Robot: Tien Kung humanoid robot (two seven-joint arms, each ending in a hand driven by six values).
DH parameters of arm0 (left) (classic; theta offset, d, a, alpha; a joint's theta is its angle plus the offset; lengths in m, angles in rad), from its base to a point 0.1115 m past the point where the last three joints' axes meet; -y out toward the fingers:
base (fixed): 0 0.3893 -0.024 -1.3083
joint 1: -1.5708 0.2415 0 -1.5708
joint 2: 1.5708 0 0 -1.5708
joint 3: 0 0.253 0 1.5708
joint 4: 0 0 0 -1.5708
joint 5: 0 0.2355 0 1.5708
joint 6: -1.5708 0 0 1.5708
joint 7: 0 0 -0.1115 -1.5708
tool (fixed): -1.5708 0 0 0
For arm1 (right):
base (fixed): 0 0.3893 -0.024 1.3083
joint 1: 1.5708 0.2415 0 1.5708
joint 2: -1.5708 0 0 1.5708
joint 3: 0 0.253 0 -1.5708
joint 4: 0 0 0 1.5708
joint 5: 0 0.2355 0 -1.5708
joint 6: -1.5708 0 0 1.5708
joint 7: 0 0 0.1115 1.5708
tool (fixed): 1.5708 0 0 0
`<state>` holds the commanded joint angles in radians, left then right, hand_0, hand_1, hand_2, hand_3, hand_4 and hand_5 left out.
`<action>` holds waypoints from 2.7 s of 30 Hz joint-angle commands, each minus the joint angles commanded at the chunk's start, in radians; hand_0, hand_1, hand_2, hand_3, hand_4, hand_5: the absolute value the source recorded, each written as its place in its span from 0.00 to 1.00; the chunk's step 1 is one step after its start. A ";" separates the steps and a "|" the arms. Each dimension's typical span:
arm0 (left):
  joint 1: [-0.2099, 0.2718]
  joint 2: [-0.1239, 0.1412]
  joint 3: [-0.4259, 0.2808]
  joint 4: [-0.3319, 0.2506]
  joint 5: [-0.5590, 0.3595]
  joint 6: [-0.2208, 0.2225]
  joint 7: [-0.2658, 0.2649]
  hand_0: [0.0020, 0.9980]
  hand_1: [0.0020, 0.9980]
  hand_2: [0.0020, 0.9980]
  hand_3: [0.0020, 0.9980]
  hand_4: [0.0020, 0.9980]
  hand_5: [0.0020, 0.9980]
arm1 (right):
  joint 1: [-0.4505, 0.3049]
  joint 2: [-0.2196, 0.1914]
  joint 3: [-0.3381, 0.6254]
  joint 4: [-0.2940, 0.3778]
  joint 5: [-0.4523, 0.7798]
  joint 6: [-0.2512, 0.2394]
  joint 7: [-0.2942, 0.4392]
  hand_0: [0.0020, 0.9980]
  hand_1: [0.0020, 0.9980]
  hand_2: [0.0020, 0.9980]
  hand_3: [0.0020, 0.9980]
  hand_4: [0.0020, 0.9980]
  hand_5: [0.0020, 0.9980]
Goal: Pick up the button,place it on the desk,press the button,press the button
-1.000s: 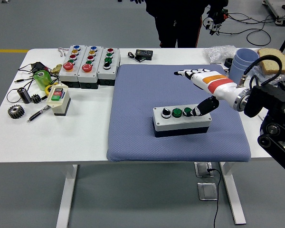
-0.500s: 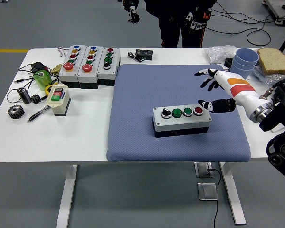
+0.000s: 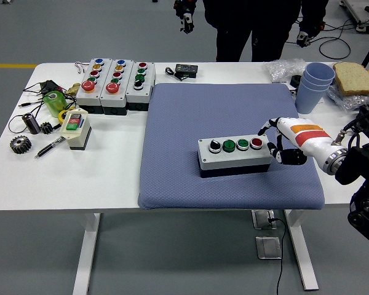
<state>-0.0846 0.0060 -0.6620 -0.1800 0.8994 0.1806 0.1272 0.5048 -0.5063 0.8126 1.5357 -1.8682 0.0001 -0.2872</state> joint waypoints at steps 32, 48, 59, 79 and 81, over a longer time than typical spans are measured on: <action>0.003 -0.001 0.000 0.000 0.002 -0.001 0.002 0.63 0.66 0.68 0.60 0.34 0.65 | 0.005 0.039 -0.022 -0.086 -0.024 -0.024 -0.020 0.14 0.00 0.21 0.68 0.56 0.00; 0.002 -0.001 0.006 0.000 -0.005 -0.001 0.001 0.63 0.66 0.68 0.60 0.34 0.64 | -0.004 0.038 -0.027 -0.048 -0.023 -0.024 -0.033 0.14 0.00 0.21 0.68 0.56 0.00; 0.001 0.000 0.012 0.000 -0.012 -0.001 0.000 0.63 0.66 0.68 0.60 0.34 0.64 | 0.048 0.103 -0.034 -0.044 -0.041 -0.038 -0.044 0.14 0.00 0.21 0.67 0.53 0.00; 0.000 -0.001 0.014 0.000 -0.013 -0.001 0.000 0.63 0.66 0.68 0.60 0.34 0.64 | 0.024 0.093 -0.062 -0.051 -0.032 -0.021 -0.052 0.14 0.00 0.21 0.67 0.54 0.00; 0.000 0.000 0.016 0.000 -0.015 -0.001 -0.001 0.63 0.66 0.68 0.60 0.34 0.64 | 0.020 0.092 -0.064 -0.050 -0.032 -0.019 -0.052 0.14 0.00 0.21 0.67 0.54 0.00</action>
<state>-0.0843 0.0056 -0.6461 -0.1800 0.8842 0.1792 0.1264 0.5253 -0.4142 0.7485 1.4853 -1.8997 -0.0191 -0.3397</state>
